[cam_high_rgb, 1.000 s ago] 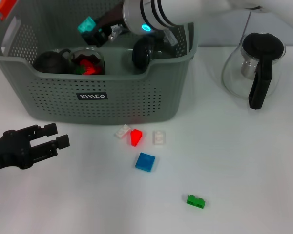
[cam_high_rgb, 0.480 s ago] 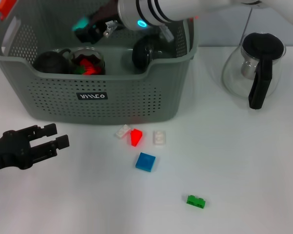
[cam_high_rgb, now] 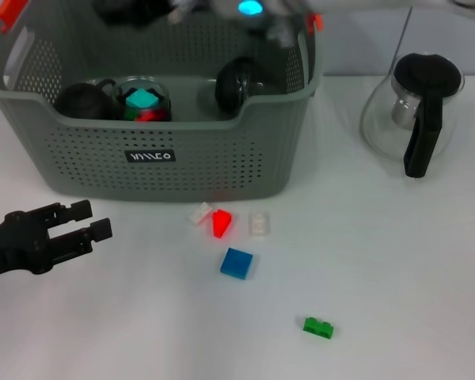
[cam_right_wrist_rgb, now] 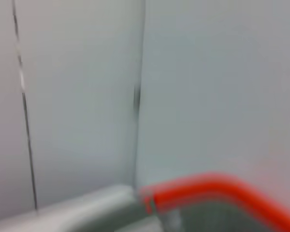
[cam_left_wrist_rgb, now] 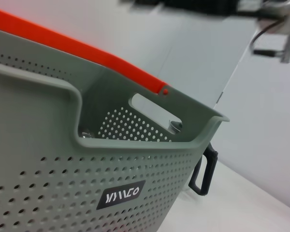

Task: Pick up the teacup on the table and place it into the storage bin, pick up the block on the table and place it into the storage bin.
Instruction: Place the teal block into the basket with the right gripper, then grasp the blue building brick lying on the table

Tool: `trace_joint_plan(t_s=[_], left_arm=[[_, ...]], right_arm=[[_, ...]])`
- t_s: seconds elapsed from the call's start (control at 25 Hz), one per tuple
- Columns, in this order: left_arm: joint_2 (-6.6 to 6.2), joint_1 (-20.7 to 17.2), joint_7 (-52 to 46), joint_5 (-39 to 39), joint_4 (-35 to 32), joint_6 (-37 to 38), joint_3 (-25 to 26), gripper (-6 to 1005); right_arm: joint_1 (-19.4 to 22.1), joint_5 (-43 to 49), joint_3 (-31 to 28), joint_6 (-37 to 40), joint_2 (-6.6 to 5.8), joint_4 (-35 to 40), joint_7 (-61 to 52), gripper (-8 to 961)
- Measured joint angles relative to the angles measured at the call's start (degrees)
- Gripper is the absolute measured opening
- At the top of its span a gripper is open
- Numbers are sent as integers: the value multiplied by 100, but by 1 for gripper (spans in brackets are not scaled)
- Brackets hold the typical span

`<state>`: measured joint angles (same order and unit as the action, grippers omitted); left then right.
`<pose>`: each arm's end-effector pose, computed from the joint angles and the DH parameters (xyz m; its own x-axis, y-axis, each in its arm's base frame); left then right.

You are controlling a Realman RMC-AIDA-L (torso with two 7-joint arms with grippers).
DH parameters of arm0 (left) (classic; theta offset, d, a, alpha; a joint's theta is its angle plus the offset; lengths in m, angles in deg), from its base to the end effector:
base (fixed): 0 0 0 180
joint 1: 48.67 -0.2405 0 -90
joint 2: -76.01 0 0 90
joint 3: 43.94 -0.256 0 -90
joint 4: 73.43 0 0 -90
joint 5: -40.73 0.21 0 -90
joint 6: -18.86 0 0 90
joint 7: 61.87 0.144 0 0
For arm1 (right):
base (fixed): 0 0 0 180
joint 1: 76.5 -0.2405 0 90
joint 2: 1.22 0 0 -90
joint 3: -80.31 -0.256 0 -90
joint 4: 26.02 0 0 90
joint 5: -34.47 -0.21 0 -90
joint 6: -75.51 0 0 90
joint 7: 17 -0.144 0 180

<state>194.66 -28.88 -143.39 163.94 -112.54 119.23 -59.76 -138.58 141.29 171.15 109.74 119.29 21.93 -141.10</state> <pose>-0.3357 0.2582 0.0447 0.5727 0.4879 0.6588 0.7234 -0.6788 -0.1260 -0.0210 0.4461 -0.0799 0.9048 -0.1245 -0.4072 -0.3053 -0.8562 -0.4168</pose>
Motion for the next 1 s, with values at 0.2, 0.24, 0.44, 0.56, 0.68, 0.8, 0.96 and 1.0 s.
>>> trace_joint_plan(t_s=[0.2,0.24,0.44,0.56,0.68,0.8,0.96,1.0], left_arm=[[0,-4,-2,1,0,-12,-4,640],[0,-9,-3,1,0,-17,-3,640],[0,-2,-46,1,0,-22,-6,640],[-1,17,-76,1,0,-26,-8,640],[-12,22,-112,1,-21,-26,-9,640],[-23,24,-128,1,-44,-27,-9,640],[-35,28,-132,1,-45,-39,-11,640],[-38,30,-134,1,-45,-42,-14,640]], right_arm=[[1947,-2498,-401,1125,-33,1599,2409,654],[2247,-3056,-613,1645,-36,1614,2921,654],[2879,-4283,-2052,4419,-51,861,3853,654],[2939,-3946,-2724,5472,-146,473,3815,654],[2989,-3105,-2956,6061,-406,576,3384,654],[3009,-2023,-2974,6537,-663,1097,2756,654],[2907,-102,-2843,6936,-667,2457,1588,654],[2807,383,-2773,7099,-605,2718,1357,654]])
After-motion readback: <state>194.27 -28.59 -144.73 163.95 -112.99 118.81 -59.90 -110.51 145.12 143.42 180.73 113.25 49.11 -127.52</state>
